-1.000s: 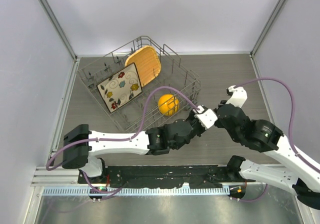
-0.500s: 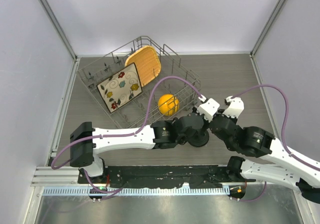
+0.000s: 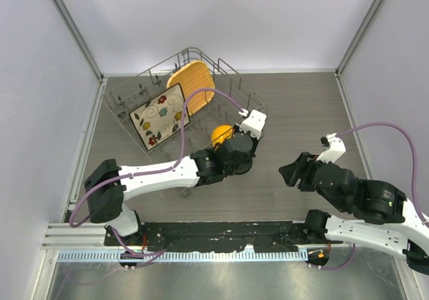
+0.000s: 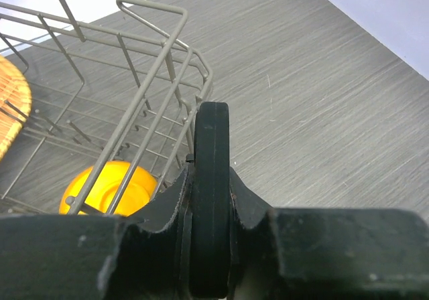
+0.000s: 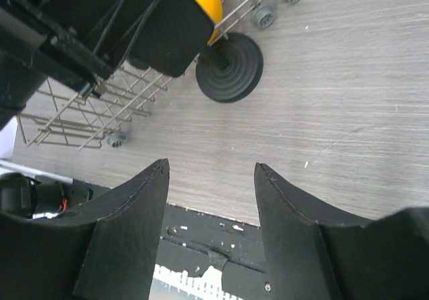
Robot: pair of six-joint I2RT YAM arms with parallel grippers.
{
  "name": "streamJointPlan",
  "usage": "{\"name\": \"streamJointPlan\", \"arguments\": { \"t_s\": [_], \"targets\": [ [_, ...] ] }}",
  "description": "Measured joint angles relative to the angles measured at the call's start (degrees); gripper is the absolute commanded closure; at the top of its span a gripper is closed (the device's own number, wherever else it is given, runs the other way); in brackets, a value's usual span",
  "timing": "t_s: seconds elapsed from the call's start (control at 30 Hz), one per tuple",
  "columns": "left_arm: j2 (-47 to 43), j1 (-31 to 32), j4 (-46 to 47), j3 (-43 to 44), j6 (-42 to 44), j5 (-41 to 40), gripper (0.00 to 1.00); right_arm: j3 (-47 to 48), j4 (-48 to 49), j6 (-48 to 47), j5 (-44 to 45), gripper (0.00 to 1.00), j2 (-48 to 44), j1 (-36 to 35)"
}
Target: Place the phone on the phone stand
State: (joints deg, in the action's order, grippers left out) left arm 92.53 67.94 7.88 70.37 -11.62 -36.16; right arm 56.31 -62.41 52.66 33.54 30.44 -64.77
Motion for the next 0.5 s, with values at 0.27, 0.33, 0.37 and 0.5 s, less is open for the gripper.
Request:
{"name": "streamJointPlan", "arguments": {
  "t_s": [0.27,0.33,0.37,0.5],
  "targets": [
    [-3.2,0.1,-4.2,-1.1,-3.1,4.2,1.00,0.8,1.4,-3.8,7.8,0.39,3.8,0.0],
    [-4.4,0.1,-6.7,-1.1,-4.4,5.6,1.00,0.7,2.5,-5.4,8.9,0.39,6.0,0.0],
    [-5.1,0.1,-8.2,-1.0,-5.0,6.6,1.00,0.5,2.9,-5.9,9.3,0.39,6.5,0.0],
    [-8.8,0.1,-15.0,-1.0,-7.7,11.0,1.00,0.2,5.2,-9.0,10.2,0.39,6.3,0.0]
  ]
}}
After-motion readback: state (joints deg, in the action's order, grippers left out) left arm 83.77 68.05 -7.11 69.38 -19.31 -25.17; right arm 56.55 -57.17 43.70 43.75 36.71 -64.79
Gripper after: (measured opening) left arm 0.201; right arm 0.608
